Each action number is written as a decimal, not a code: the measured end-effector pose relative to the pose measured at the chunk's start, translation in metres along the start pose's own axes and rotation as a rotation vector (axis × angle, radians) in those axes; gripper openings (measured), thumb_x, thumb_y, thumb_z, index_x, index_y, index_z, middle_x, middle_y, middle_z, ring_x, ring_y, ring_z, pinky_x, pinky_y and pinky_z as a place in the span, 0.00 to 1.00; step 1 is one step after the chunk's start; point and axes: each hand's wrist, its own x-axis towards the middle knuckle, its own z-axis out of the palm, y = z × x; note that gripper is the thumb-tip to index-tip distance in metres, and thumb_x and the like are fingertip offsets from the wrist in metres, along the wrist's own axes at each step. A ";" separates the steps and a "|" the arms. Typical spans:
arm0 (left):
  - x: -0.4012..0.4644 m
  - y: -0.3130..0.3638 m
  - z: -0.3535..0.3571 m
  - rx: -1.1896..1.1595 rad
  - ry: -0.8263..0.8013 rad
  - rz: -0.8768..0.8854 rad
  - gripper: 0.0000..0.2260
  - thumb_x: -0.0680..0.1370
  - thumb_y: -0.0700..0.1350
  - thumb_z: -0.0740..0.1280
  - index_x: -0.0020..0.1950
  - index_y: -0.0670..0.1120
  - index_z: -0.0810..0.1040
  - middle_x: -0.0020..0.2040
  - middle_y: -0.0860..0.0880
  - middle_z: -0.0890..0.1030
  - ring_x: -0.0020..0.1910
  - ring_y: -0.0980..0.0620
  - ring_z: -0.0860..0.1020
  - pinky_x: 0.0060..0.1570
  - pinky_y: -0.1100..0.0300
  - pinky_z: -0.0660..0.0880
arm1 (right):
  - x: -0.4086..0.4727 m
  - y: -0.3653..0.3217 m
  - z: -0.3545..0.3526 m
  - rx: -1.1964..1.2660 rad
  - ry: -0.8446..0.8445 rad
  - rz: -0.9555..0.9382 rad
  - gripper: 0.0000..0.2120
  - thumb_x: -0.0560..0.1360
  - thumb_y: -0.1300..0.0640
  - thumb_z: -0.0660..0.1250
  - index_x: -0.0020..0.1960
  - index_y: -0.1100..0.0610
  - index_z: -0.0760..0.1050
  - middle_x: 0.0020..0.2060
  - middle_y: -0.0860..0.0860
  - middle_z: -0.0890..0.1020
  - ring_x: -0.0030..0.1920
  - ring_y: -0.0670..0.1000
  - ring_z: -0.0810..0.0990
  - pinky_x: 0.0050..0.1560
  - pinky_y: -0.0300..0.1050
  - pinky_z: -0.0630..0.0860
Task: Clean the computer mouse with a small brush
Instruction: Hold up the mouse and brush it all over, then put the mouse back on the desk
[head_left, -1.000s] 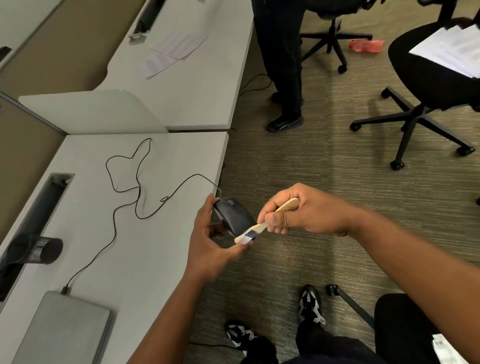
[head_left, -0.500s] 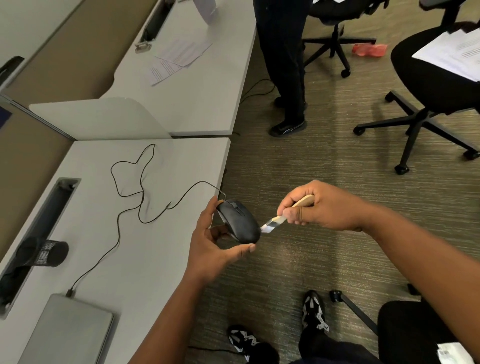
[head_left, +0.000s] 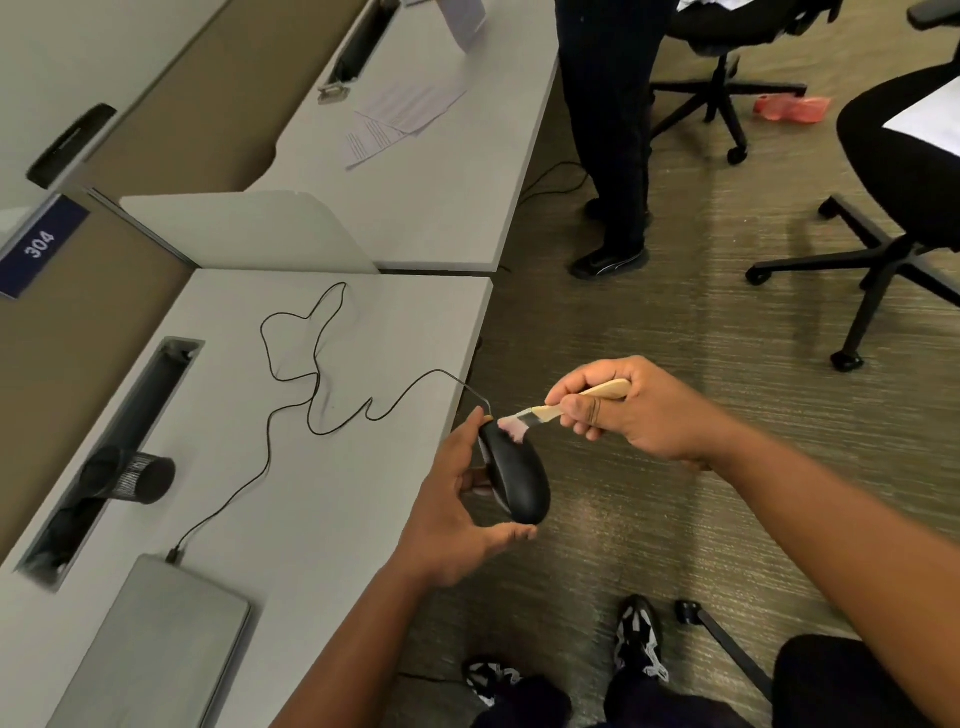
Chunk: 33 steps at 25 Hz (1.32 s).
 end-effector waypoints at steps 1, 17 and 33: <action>-0.002 -0.002 -0.001 0.012 -0.004 0.005 0.56 0.65 0.50 0.86 0.82 0.66 0.54 0.79 0.64 0.63 0.68 0.60 0.76 0.61 0.65 0.79 | 0.005 0.000 0.002 -0.022 -0.003 -0.003 0.05 0.80 0.58 0.71 0.54 0.55 0.85 0.45 0.60 0.86 0.43 0.51 0.82 0.46 0.45 0.80; -0.007 -0.042 -0.040 -0.028 0.137 0.005 0.55 0.66 0.49 0.86 0.83 0.63 0.54 0.77 0.68 0.60 0.66 0.54 0.78 0.61 0.58 0.82 | 0.044 0.007 0.097 -0.212 0.219 -0.008 0.11 0.81 0.52 0.69 0.63 0.42 0.78 0.52 0.48 0.84 0.48 0.49 0.84 0.51 0.50 0.83; 0.007 -0.100 -0.082 -0.097 0.192 -0.099 0.53 0.71 0.50 0.83 0.83 0.63 0.49 0.77 0.64 0.61 0.64 0.66 0.76 0.60 0.73 0.74 | 0.100 0.005 0.188 -0.481 0.279 -0.025 0.32 0.68 0.54 0.81 0.64 0.45 0.67 0.58 0.48 0.78 0.55 0.50 0.80 0.47 0.41 0.81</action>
